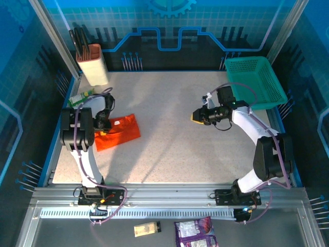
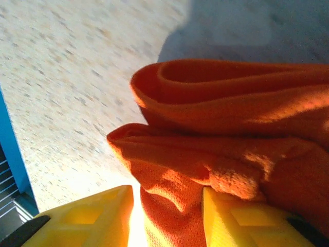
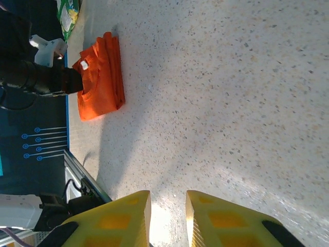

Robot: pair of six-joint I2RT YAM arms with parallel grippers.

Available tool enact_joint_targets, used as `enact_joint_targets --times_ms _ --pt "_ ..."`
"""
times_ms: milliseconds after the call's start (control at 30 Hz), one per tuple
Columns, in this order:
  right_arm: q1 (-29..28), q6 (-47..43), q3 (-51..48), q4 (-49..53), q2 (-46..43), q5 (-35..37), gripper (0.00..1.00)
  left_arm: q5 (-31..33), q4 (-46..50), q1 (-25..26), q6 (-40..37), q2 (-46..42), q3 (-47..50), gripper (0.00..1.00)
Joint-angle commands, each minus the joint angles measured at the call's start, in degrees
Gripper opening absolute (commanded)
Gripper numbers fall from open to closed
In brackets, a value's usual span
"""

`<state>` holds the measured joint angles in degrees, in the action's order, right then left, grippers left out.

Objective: Fold the inside-out t-shirt

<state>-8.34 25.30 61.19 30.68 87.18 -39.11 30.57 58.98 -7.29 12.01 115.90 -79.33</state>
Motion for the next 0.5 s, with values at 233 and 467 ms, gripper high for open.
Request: enact_joint_targets --times_ms 233,467 --pt "5.94 -2.61 -7.18 -0.97 -5.19 -5.31 0.26 7.71 -1.5 -8.71 -5.74 6.9 -11.93 0.41" --pt "6.15 -2.56 -6.93 -0.63 -6.0 -5.68 0.26 9.82 -8.24 -11.18 -9.99 9.13 -12.86 0.43"
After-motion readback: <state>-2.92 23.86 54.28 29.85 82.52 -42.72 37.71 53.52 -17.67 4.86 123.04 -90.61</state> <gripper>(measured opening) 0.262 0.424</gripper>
